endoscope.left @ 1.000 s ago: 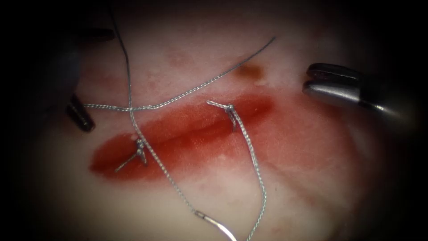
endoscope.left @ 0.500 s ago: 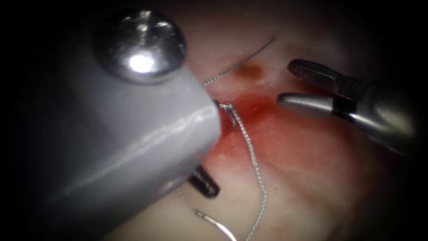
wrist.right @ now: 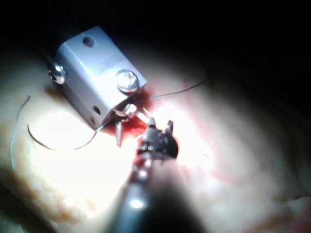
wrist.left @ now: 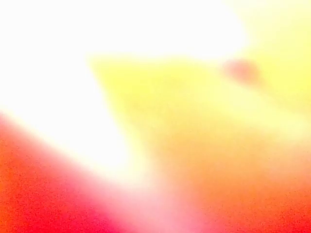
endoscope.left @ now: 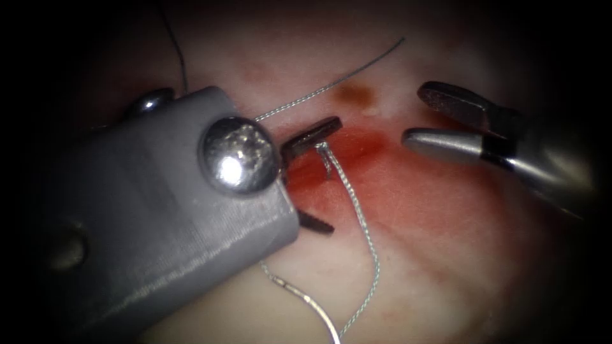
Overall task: Wound Closure
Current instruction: Grab the remaining suture end with the left hand.
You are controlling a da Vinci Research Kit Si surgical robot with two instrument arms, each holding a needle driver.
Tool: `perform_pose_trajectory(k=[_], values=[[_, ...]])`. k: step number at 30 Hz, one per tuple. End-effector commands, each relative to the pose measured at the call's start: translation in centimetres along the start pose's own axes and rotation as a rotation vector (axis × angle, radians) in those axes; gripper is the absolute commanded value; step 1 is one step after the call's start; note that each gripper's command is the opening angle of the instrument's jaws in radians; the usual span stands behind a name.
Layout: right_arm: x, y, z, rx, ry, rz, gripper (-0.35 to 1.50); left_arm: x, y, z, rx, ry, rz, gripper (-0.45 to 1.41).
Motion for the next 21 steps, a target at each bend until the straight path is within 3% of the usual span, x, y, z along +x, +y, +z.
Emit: perform_pose_trajectory(k=[1,5,11,21], values=[[0.09,-0.01,0.10,0.002,0.006,0.005,0.32,-0.03,0.15,-0.02,0.002,-0.004,0.055,0.72],[0.09,-0.01,0.10,0.002,0.006,0.029,0.36,-0.30,0.32,0.09,0.014,0.014,0.206,0.66],[0.09,0.01,0.08,0.005,0.007,0.046,0.36,-0.55,0.19,0.22,0.069,-0.001,0.222,0.64],[0.08,0.01,0.08,0.007,0.007,0.063,0.34,-0.58,0.12,0.26,0.127,-0.008,0.242,0.57]])
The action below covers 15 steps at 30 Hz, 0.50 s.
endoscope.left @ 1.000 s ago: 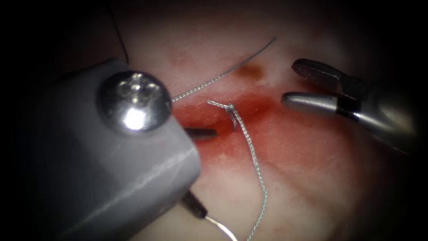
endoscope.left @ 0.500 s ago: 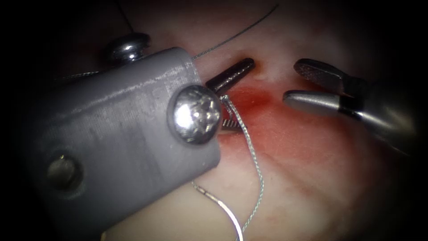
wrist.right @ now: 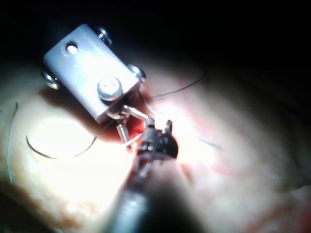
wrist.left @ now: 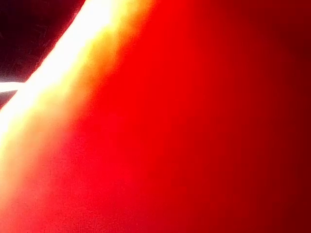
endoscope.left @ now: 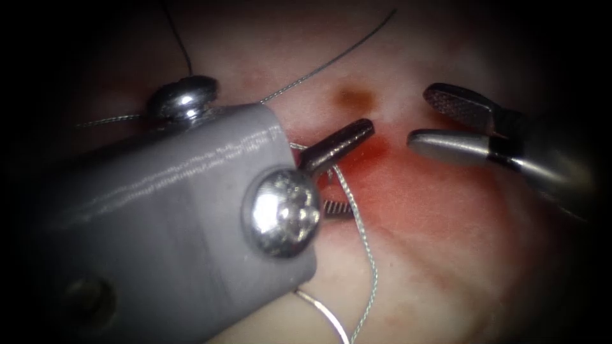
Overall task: Wound Closure
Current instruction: Grab the remaining suture end with the left hand.
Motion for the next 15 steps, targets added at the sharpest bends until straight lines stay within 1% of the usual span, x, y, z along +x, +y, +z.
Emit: perform_pose_trajectory(k=[1,4,7,9,11,15], values=[[0.09,-0.02,0.11,0.001,0.007,-0.001,0.34,0.04,0.10,-0.02,0.002,0.002,0.007,0.54],[0.10,-0.02,0.11,0.001,0.007,0.011,0.34,-0.01,0.05,0.06,0.019,-0.008,0.024,0.41],[0.10,-0.02,0.11,0.001,0.007,0.011,0.34,-0.03,0.00,0.12,0.042,-0.017,0.038,0.39],[0.10,-0.02,0.11,0.001,0.007,0.011,0.34,-0.05,-0.01,0.13,0.050,-0.024,0.045,0.32],[0.10,-0.02,0.11,0.000,0.007,0.017,0.34,-0.07,-0.01,0.13,0.056,-0.034,0.050,0.20],[0.09,-0.02,0.11,0.000,0.007,0.023,0.34,-0.12,-0.02,0.13,0.062,-0.042,0.054,0.19]])
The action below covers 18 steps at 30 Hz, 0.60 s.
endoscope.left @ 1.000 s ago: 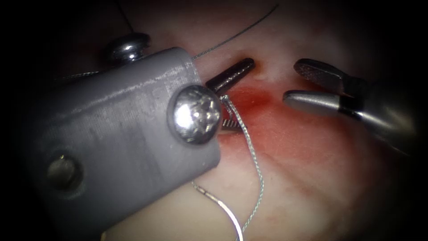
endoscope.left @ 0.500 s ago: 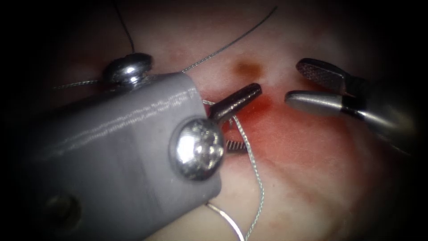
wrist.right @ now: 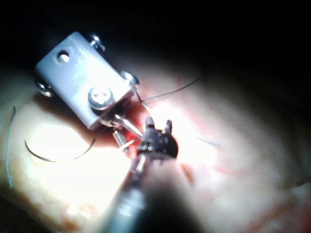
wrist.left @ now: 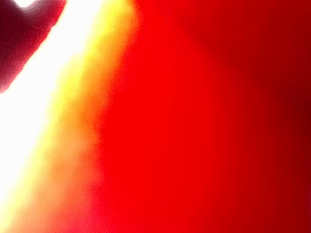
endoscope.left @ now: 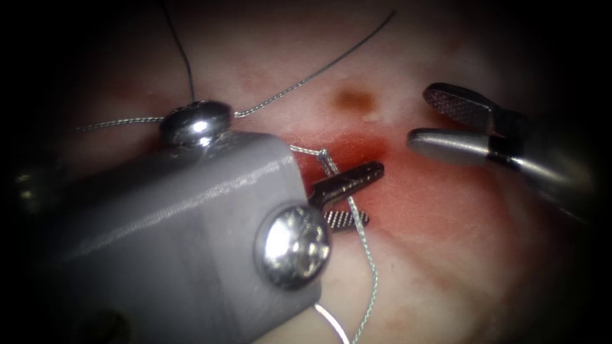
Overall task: Wound Closure
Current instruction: Grab the remaining suture end with the left hand.
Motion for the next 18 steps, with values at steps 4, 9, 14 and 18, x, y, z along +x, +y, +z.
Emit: perform_pose_trajectory(k=[4,9,14,18], values=[[0.09,-0.01,0.11,0.002,0.007,-0.001,0.34,-0.02,0.08,-0.03,0.007,-0.005,0.011,0.19],[0.09,-0.01,0.11,0.002,0.007,0.005,0.34,-0.11,0.06,0.05,0.030,-0.026,0.018,0.17],[0.09,-0.01,0.11,0.002,0.007,0.011,0.34,-0.14,0.03,0.07,0.052,-0.046,0.002,0.14],[0.09,-0.01,0.11,0.002,0.007,0.011,0.36,-0.14,-0.01,0.08,0.063,-0.051,-0.012,0.09]])
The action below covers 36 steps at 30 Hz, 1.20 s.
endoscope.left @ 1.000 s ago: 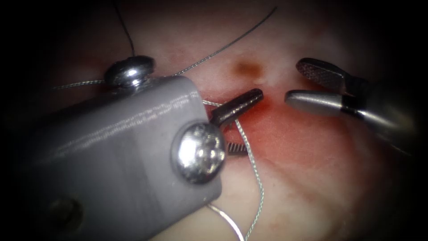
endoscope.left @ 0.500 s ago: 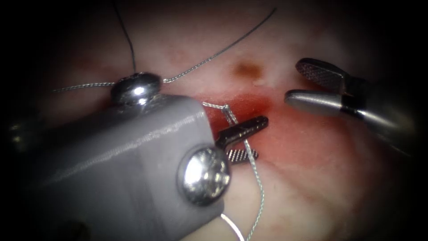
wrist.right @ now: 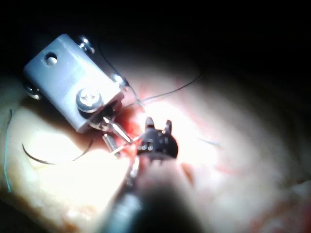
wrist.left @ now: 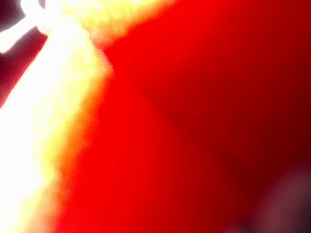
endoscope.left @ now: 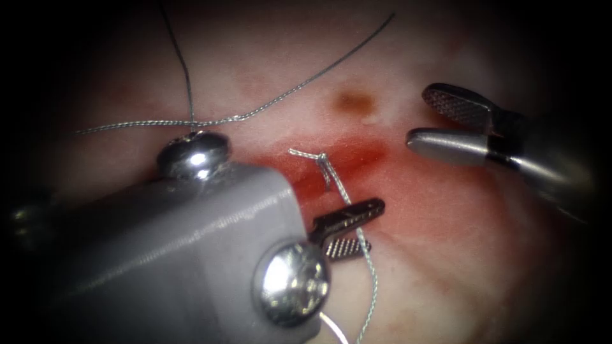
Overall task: Wound Closure
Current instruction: Grab the remaining suture end with the left hand, then cut the suture tail.
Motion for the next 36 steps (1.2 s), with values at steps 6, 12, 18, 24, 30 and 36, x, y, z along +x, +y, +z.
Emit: perform_pose_trajectory(k=[6,12,18,24,30,36], values=[[0.09,-0.01,0.11,0.001,0.007,-0.001,0.36,0.02,0.08,-0.01,0.007,-0.005,-0.033,-0.08],[0.09,-0.01,0.11,0.001,0.007,0.005,0.36,-0.05,0.10,0.02,0.010,-0.036,-0.096,-0.45],[0.09,-0.01,0.11,0.001,0.007,0.005,0.32,0.01,0.32,-0.20,-0.192,-0.007,-0.283,-0.45],[0.04,-0.02,0.12,0.000,0.011,-0.007,0.21,0.22,0.67,-0.96,-0.601,-0.090,-0.531,-0.45],[-0.11,0.00,0.15,0.030,0.019,-0.359,0.79,0.52,0.58,-1.26,-0.796,-0.158,-0.749,-0.45],[-0.19,-0.01,0.23,0.077,-0.069,-0.522,1.14,0.71,0.51,-1.53,-0.972,-0.304,-0.989,-0.45]])
